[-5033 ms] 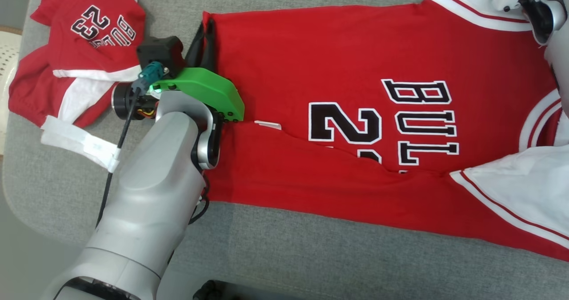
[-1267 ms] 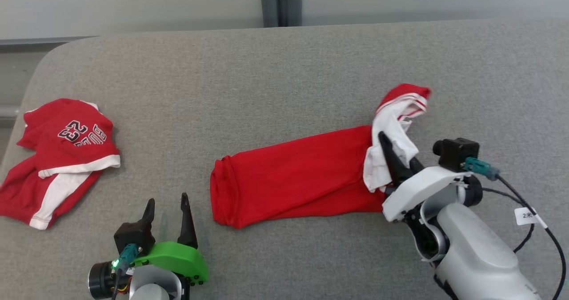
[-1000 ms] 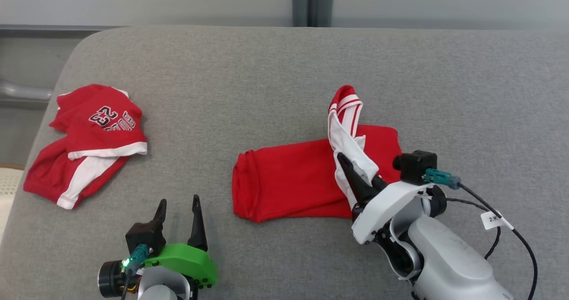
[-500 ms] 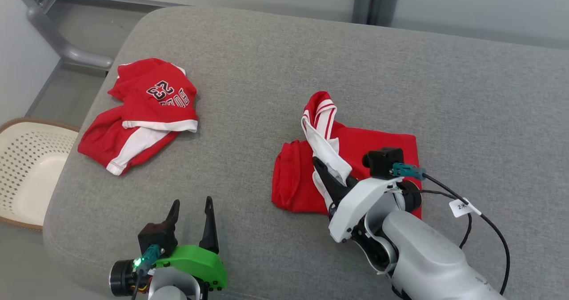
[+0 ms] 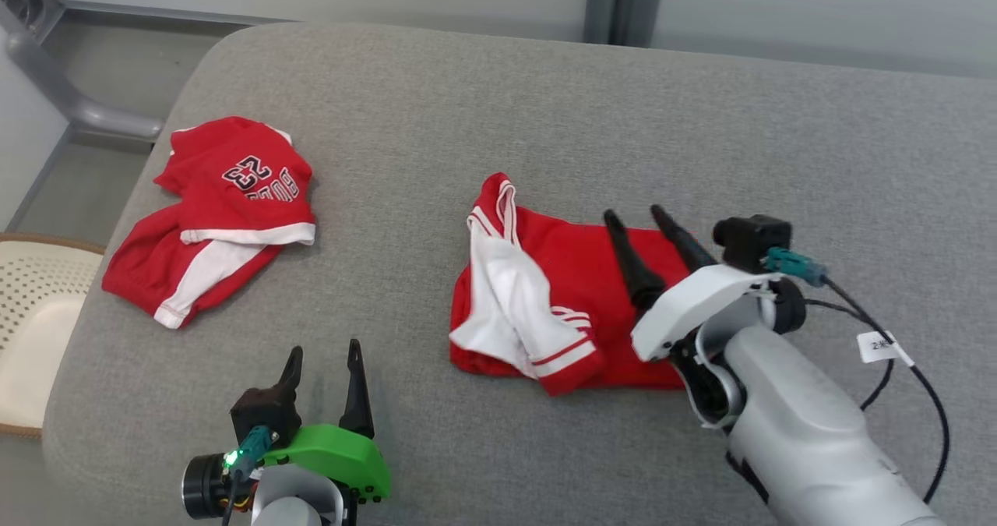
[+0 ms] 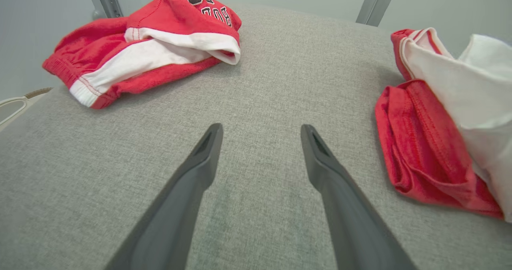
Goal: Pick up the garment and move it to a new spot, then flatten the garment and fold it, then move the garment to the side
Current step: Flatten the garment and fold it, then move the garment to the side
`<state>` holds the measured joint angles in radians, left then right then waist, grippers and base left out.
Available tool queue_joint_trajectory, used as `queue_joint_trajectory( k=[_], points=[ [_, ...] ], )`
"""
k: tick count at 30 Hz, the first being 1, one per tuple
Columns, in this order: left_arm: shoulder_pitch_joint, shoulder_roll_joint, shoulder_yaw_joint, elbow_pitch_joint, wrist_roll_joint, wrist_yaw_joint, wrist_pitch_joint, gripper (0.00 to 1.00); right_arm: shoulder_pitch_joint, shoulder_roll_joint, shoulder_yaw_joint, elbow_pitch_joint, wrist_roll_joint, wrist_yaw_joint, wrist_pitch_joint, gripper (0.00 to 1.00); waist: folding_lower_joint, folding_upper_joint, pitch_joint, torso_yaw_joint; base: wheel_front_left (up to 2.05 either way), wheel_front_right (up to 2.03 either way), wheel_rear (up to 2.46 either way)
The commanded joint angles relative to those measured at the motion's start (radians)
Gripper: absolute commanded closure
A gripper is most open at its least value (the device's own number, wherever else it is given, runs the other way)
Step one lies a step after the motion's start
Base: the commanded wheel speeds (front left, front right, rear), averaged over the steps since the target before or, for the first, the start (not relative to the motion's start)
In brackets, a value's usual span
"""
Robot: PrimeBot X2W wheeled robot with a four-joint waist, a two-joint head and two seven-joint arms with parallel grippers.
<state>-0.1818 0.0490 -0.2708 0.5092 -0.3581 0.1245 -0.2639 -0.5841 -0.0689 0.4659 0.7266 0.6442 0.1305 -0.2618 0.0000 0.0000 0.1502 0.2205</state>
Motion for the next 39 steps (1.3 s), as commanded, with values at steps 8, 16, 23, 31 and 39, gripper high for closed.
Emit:
queue_joint_trajectory(
  k=[8, 16, 23, 31, 39],
  points=[
    [-0.023, 0.003, 0.026, -0.01, 0.028, 0.002, 0.0, 0.0, 0.131, 0.005, -0.31, -0.096, -0.246, 0.0, -0.003, 0.0, 0.0, 0.0, -0.016, -0.11, 0.0, 0.0, 0.0],
    [0.001, 0.004, 0.058, -0.014, 0.045, 0.005, 0.0, 0.0, 0.245, 0.016, -0.449, -0.174, -0.395, 0.0, -0.003, 0.0, 0.0, 0.0, -0.034, -0.174, 0.0, 0.0, 0.0],
    [0.036, 0.004, 0.092, -0.018, 0.064, 0.005, 0.0, 0.0, 0.31, 0.017, -0.447, -0.204, -0.403, 0.0, -0.003, 0.0, 0.0, 0.0, -0.064, -0.217, 0.0, 0.0, 0.0],
    [0.062, 0.004, 0.125, -0.032, 0.073, 0.002, 0.0, 0.0, 0.329, 0.017, -0.421, -0.21, -0.386, 0.0, -0.003, 0.0, 0.0, 0.0, -0.078, -0.241, 0.0, 0.0, 0.0],
    [0.052, 0.004, 0.119, -0.039, 0.067, 0.0, 0.0, 0.0, 0.325, 0.018, -0.406, -0.203, -0.369, 0.0, -0.003, 0.0, 0.0, 0.0, -0.062, -0.221, 0.0, 0.0, 0.0]
  ],
)
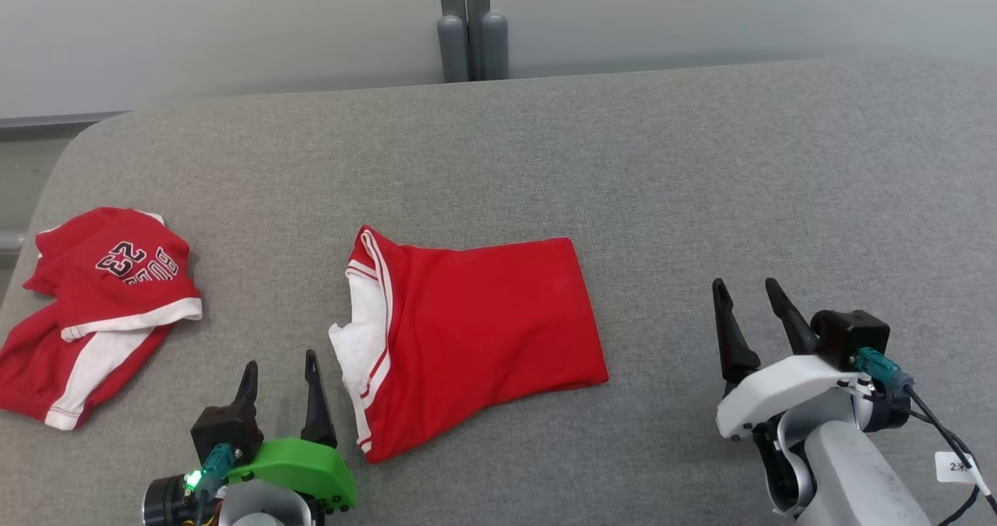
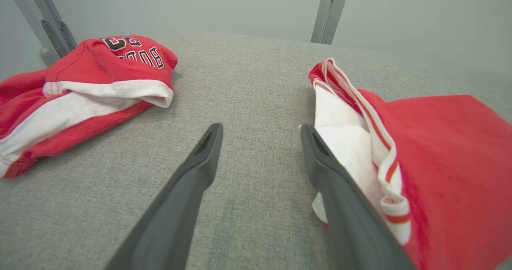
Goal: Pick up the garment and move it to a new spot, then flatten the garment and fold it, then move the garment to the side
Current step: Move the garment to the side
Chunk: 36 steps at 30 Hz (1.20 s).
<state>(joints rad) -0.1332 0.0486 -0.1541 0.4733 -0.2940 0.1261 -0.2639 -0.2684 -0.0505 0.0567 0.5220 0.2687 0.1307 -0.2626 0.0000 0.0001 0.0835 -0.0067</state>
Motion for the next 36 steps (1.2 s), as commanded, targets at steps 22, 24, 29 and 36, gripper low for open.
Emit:
queue_joint_trajectory(
  k=[22, 24, 29, 36],
  points=[
    [-0.034, 0.003, -0.045, -0.027, -0.036, 0.009, 0.0, 0.0, -0.192, -0.002, 0.178, 0.323, 0.079, 0.0, -0.002, 0.0, 0.0, -0.0001, 0.101, 0.238, 0.0, 0.0, 0.0],
    [-0.031, 0.003, -0.043, -0.029, -0.034, 0.01, 0.0, 0.0, -0.207, -0.002, 0.182, 0.366, 0.091, 0.0, -0.002, 0.15, 0.0, -0.0001, 0.104, 0.243, 0.0, 0.0, 0.0],
    [-0.022, 0.003, -0.036, -0.031, -0.032, 0.009, 0.0, 0.0, -0.216, 0.0, 0.215, 0.426, 0.14, 0.0, 0.002, 1.0, 0.0, -0.0001, 0.096, 0.233, 0.0, 0.0, 0.0],
    [-0.009, 0.004, -0.025, -0.024, -0.004, -0.005, 0.0, 0.0, -0.219, -0.006, 0.179, 0.371, 0.126, -0.001, -0.001, 1.0, 0.0, -0.0001, 0.069, 0.148, 0.0, 0.0, 0.0]
  ],
)
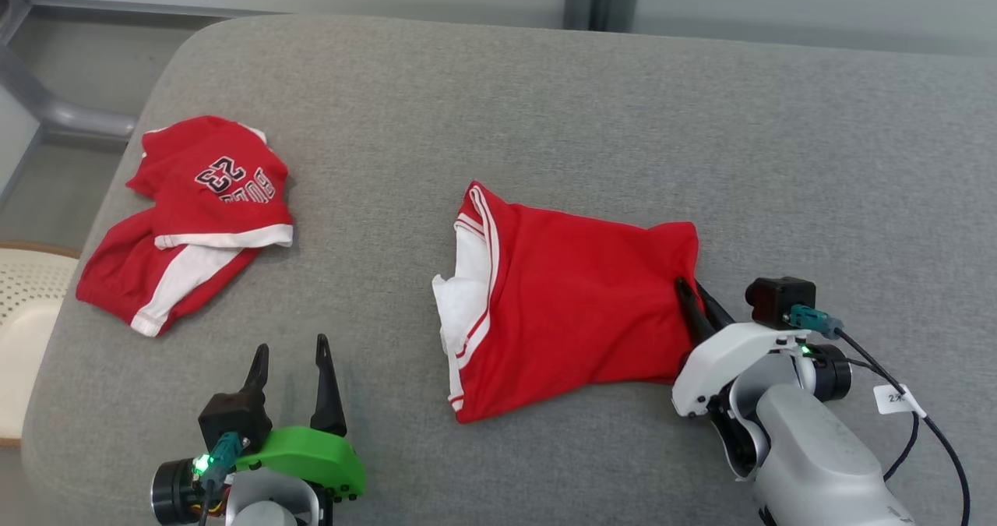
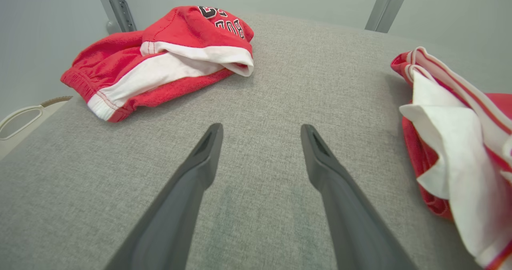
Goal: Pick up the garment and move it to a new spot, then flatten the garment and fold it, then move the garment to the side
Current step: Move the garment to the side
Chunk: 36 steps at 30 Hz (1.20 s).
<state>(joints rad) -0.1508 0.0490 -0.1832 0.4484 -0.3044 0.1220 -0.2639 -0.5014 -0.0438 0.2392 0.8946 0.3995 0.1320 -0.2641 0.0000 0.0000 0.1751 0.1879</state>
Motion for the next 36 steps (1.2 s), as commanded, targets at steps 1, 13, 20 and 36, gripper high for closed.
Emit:
queue_joint_trajectory(
  k=[1, 13, 20, 36],
  points=[
    [0.01, 0.003, 0.004, 0.002, 0.009, -0.005, 0.0, 0.0, 0.019, -0.012, -0.008, -0.009, -0.004, -0.002, 0.0, 1.0, 0.0, 0.0, -0.026, -0.062, 0.0, 0.0, 0.0],
    [0.011, 0.003, -0.011, 0.019, 0.026, -0.025, 0.0, 0.0, 0.07, -0.009, 0.005, -0.062, 0.01, -0.002, 0.0, 1.0, 0.0, 0.0, -0.072, -0.369, 0.0, 0.0, 0.0],
    [0.004, 0.004, -0.031, 0.024, 0.019, -0.031, 0.0, 0.0, 0.079, -0.009, 0.04, -0.091, 0.039, -0.002, 0.0, 1.0, 0.0, 0.0, -0.07, -0.559, 0.0, 0.0, 0.0],
    [-0.053, 0.004, -0.082, 0.053, 0.053, -0.076, 0.0, 0.0, 0.116, -0.007, 0.061, -0.193, 0.053, -0.002, 0.0, 1.0, 0.0, 0.0, -0.021, -0.743, 0.0, 0.0, 0.0]
  ],
)
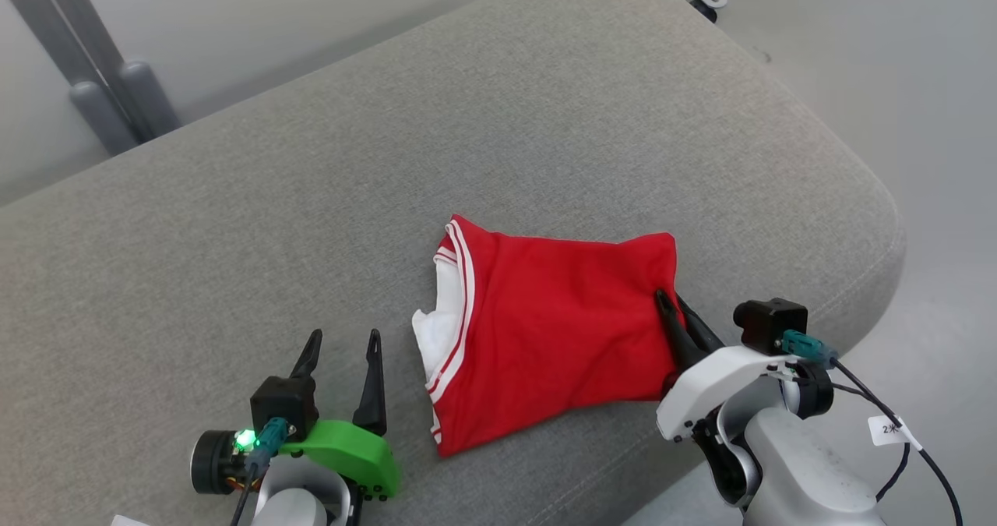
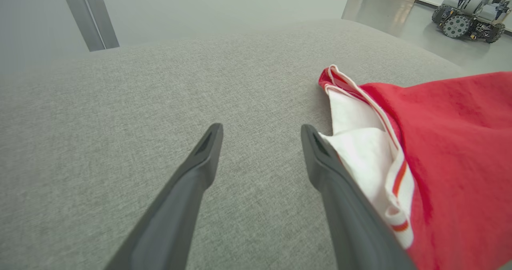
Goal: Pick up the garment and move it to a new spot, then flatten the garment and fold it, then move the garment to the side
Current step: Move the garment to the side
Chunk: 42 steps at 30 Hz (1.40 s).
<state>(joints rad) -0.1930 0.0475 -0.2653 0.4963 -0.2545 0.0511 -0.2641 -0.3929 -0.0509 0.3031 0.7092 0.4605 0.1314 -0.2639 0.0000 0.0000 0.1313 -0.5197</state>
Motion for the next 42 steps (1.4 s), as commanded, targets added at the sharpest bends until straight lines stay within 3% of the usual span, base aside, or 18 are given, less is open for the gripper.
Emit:
queue_joint_trajectory(
  k=[1, 9, 15, 21, 30, 37, 38, 39, 40, 42],
  points=[
    [-0.017, 0.006, -0.004, 0.006, 0.005, -0.005, 0.0, 0.0, 0.01, 0.0, -0.003, -0.014, -0.014, -0.002, 0.0, 1.0, 0.0, 0.0, 0.026, -0.036, 0.0, 0.0, 0.0],
    [-0.009, 0.006, 0.0, -0.012, 0.02, 0.0, 0.0, 0.0, -0.052, -0.001, 0.005, 0.015, -0.057, -0.002, 0.0, 1.0, 0.0, 0.0, 0.056, -0.022, 0.0, 0.0, 0.0],
    [-0.046, 0.006, 0.0, -0.024, 0.053, -0.008, 0.0, 0.0, -0.177, -0.038, -0.049, 0.078, -0.117, -0.002, 0.0, 1.0, 0.0, 0.0, 0.113, 0.079, 0.0, 0.0, 0.0],
    [-0.084, 0.006, 0.002, -0.03, 0.095, -0.025, 0.0, 0.0, -0.322, -0.115, -0.122, 0.182, -0.172, -0.002, 0.0, 1.0, 0.0, 0.0, 0.179, 0.188, 0.0, 0.0, 0.0],
    [-0.138, 0.006, 0.019, -0.051, 0.143, -0.045, 0.0, 0.0, -0.518, -0.279, -0.382, 0.378, -0.311, -0.002, 0.0, 1.0, 0.0, 0.0, 0.259, 0.32, 0.0, 0.0, 0.0],
    [-0.148, 0.006, 0.014, -0.07, 0.133, -0.039, 0.0, 0.0, -0.534, -0.401, -0.631, 0.425, -0.456, -0.002, -0.001, 1.0, 0.0, 0.0, 0.281, 0.389, 0.0, 0.0, 0.0],
    [-0.147, 0.006, 0.016, -0.071, 0.135, -0.038, 0.0, 0.0, -0.531, -0.408, -0.674, 0.422, -0.48, -0.002, -0.001, 0.75, 0.0, 0.0, 0.282, 0.396, 0.0, 0.0, 0.0],
    [-0.146, 0.006, 0.02, -0.071, 0.136, -0.035, 0.0, 0.0, -0.53, -0.407, -0.703, 0.414, -0.5, -0.002, -0.001, 0.23, 0.0, 0.0, 0.282, 0.4, 0.0, 0.0, 0.0],
    [-0.144, 0.006, 0.026, -0.071, 0.136, -0.033, 0.0, 0.0, -0.532, -0.4, -0.739, 0.393, -0.52, -0.002, -0.001, 0.0, 0.0, 0.0, 0.283, 0.403, 0.0, 0.0, 0.0],
    [-0.141, 0.006, 0.034, -0.072, 0.136, -0.032, 0.0, 0.0, -0.525, -0.378, -0.79, 0.354, -0.558, -0.002, -0.001, 0.0, 0.0, 0.0, 0.282, 0.406, 0.0, 0.0, 0.0]
  ],
)
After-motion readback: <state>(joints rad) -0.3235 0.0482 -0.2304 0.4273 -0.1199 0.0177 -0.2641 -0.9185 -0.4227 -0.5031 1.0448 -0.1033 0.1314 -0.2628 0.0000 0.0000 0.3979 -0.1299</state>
